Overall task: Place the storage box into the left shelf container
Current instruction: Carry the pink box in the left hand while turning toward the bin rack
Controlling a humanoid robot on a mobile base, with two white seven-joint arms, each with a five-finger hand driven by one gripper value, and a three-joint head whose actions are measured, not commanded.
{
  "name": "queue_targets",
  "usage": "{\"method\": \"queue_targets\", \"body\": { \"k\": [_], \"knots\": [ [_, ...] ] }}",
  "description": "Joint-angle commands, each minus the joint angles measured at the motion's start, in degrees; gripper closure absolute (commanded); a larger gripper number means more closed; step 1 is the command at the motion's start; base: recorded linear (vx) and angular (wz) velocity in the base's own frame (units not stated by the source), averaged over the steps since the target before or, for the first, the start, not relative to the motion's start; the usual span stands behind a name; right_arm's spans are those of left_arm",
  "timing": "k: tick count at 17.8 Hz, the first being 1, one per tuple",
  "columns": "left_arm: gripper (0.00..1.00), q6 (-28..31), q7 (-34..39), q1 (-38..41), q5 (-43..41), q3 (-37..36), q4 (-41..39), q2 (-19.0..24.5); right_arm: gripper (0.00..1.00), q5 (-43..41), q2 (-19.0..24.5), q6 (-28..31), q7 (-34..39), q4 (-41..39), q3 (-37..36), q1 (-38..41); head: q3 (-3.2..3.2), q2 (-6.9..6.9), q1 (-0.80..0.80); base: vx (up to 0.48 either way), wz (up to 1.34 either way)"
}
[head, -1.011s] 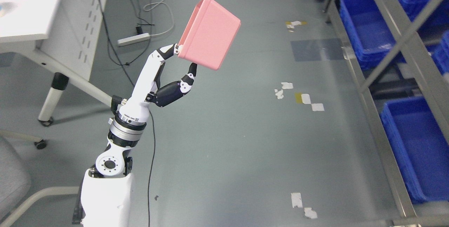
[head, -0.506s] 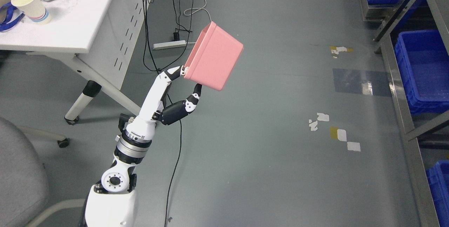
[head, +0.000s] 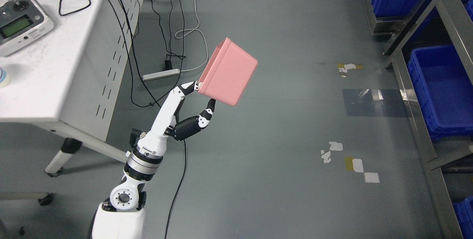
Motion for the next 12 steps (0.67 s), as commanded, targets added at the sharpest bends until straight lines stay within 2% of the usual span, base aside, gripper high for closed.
{"method": "queue_targets", "body": {
  "k": [1, 10, 12],
  "knots": [
    [0.98, 0.3, -1.3, 0.5, 0.0, -1.1, 2.5, 1.0, 0.0, -0.1, -1.0, -0.3, -0.1, -1.0, -0.2, -0.4, 0.0, 0.0, 0.0, 0.338, -0.16],
    [0.98, 0.1, -0.5, 0.3, 1.3, -0.9, 5.0, 1.0, 0.0, -0.1, -1.0, -0.3, -0.2, -1.0, -0.2, -0.4, 0.0, 0.0, 0.0, 0.387, -0.17],
    [0.98, 0.1, 1.8, 0.2, 1.4, -0.3, 5.0, 1.0, 0.0, -0.1, -1.0, -0.3, -0.2, -1.0, -0.2, -0.4, 0.0, 0.0, 0.0, 0.348, -0.02]
  ]
}}
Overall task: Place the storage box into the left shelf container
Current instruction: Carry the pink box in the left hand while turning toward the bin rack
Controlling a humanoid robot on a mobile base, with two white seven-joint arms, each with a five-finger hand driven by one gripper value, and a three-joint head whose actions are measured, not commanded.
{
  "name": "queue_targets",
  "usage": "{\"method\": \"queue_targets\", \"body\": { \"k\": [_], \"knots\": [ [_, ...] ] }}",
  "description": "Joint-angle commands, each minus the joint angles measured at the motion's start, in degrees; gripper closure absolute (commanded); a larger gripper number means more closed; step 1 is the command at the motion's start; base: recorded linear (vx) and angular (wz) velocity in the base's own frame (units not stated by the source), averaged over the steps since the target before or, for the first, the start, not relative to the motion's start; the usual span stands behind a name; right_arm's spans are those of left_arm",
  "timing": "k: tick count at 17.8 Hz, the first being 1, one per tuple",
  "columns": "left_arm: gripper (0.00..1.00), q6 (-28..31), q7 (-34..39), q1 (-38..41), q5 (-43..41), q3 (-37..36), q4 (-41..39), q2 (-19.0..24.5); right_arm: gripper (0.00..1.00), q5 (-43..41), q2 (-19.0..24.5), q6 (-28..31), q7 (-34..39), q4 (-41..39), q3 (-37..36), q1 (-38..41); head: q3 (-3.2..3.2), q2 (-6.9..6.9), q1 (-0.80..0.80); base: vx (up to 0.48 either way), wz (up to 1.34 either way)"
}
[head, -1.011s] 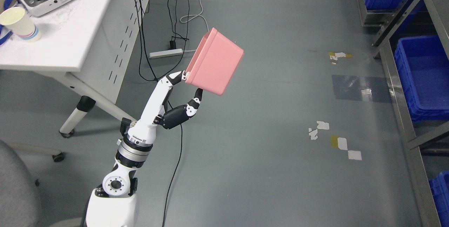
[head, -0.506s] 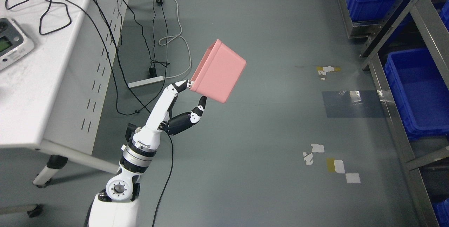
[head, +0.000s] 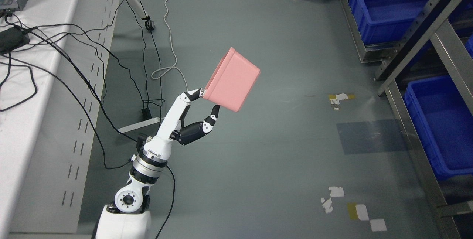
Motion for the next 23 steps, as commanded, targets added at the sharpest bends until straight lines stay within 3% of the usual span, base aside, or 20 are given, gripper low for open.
{"method": "queue_targets", "body": {
  "k": [1, 5, 15, 23],
  "knots": [
    [0.97, -0.4, 4.1, -0.2, 0.6, 0.6, 1.8, 1.0, 0.0, -0.1, -1.0, 0.0, 0.0, -1.0, -0.2, -0.4, 0.0, 0.0, 0.0, 0.42, 0.07],
    [0.97, -0.8, 7.6, -0.2, 0.7, 0.8, 1.8, 1.0, 0.0, -0.1, -1.0, 0.0, 0.0, -1.0, -0.2, -0.4, 0.0, 0.0, 0.0, 0.357, 0.08],
    [0.97, -0.6, 2.6, -0.2, 0.6, -3.7, 1.8, 1.0, 0.0, -0.1, -1.0, 0.0, 0.1, -1.0, -0.2, -0.4, 0.0, 0.0, 0.0, 0.348, 0.0],
    [0.97, -0.6, -1.1, 0.2, 0.5, -11.0, 1.8, 1.0, 0.0, -0.1, -1.0, 0.0, 0.0, -1.0, -0.2, -0.4, 0.0, 0.0, 0.0, 0.318, -0.84]
  ]
}}
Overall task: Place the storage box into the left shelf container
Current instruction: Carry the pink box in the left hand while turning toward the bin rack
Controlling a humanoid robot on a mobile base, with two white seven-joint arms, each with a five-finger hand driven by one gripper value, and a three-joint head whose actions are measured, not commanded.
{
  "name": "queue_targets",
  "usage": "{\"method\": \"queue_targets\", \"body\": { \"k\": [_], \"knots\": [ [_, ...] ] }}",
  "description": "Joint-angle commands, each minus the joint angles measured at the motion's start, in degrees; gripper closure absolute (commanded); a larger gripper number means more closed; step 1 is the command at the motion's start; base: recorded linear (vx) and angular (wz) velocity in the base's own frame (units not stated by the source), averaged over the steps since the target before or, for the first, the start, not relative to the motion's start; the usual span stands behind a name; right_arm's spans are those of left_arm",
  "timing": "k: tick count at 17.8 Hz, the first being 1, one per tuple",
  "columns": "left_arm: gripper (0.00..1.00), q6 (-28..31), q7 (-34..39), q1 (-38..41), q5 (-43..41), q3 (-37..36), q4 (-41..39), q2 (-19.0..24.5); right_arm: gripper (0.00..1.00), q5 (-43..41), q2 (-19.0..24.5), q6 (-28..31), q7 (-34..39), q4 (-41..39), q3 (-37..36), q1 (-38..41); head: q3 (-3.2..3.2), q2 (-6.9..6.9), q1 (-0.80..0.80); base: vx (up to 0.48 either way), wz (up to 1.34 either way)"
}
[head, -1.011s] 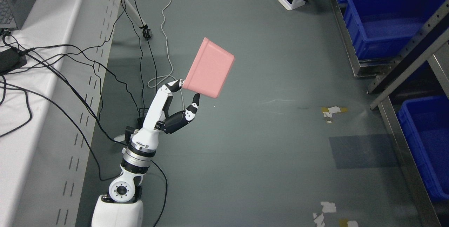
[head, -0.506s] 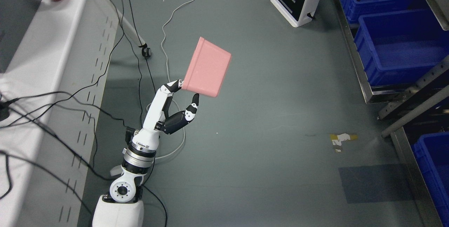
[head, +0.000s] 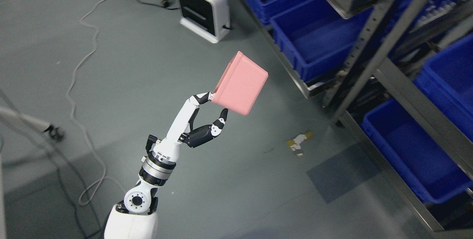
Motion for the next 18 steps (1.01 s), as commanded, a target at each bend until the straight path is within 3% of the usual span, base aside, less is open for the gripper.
{"method": "queue_targets", "body": {
  "k": [1, 9, 18],
  "knots": [
    [0.97, 0.1, -1.6, 0.4, -0.1, -7.3, 0.2, 1.0, 0.0, -0.1, -1.0, 0.1, 0.1, -1.0, -0.2, -0.4, 0.0, 0.0, 0.0, 0.271, -1.15],
    [0.97, 0.3, -3.0, 0.8, -0.5, -11.7, 1.0, 1.0, 0.0, -0.1, -1.0, 0.1, 0.0, -1.0, -0.2, -0.4, 0.0, 0.0, 0.0, 0.207, -1.1],
    [0.97, 0.9, -2.4, -2.8, 0.2, -4.4, 3.3, 1.0, 0.0, -0.1, -1.0, 0.1, 0.0, -1.0, -0.2, -0.4, 0.0, 0.0, 0.0, 0.166, -0.72]
  ]
}}
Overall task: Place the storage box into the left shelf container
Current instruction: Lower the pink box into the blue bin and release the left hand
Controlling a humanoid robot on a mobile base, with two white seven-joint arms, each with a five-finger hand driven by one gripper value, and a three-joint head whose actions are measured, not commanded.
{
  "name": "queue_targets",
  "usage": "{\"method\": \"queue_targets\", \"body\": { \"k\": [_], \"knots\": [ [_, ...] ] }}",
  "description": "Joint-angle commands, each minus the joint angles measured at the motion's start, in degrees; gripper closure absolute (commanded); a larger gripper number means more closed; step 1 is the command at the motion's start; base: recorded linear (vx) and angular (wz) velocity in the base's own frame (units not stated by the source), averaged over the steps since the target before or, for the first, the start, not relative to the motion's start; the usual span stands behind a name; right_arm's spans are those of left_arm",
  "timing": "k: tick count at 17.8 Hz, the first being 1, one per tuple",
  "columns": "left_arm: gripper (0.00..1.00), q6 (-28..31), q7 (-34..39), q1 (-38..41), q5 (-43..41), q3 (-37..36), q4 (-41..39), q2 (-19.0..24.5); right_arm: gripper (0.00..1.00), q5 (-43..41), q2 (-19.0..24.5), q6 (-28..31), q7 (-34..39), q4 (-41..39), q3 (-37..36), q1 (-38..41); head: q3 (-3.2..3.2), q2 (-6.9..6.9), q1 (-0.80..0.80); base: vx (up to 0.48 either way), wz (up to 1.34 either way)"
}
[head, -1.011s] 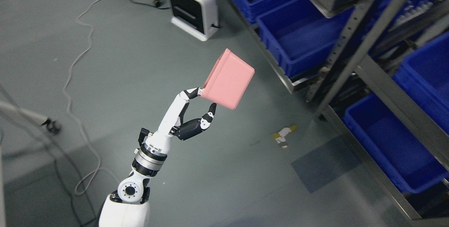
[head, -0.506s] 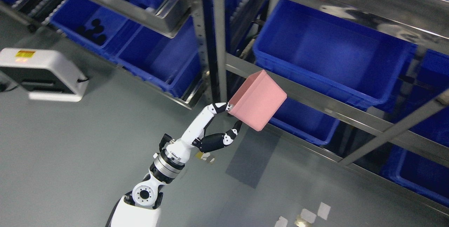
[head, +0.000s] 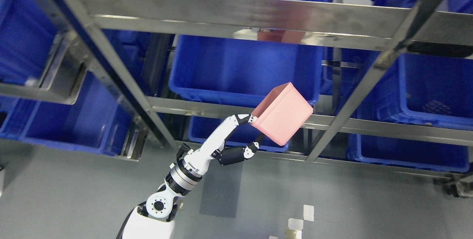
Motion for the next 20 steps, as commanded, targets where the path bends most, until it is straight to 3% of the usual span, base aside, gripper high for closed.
{"method": "queue_targets", "body": {
  "k": [1, 8, 20],
  "knots": [
    [0.97, 0.5, 0.1, -3.8, 0.5, 5.0, 3.2, 1.0, 0.0, -0.1, -1.0, 0.0, -0.1, -1.0, -0.2, -0.4, 0.0, 0.0, 0.0, 0.129, -0.47],
    [0.97, 4.0, 0.0, -8.8, 0.4, 14.1, 13.3, 1.0, 0.0, -0.1, -1.0, 0.0, -0.2, -1.0, -0.2, -0.4, 0.0, -0.02, 0.0, 0.072, -0.27],
    [0.95, 9.7, -0.4, -21.2, -0.2, 13.7, 31.9, 1.0, 0.0, -0.1, -1.0, 0.0, -0.2, -1.0, -0.2, -0.4, 0.0, -0.03, 0.0, 0.0, 0.0]
  ]
}}
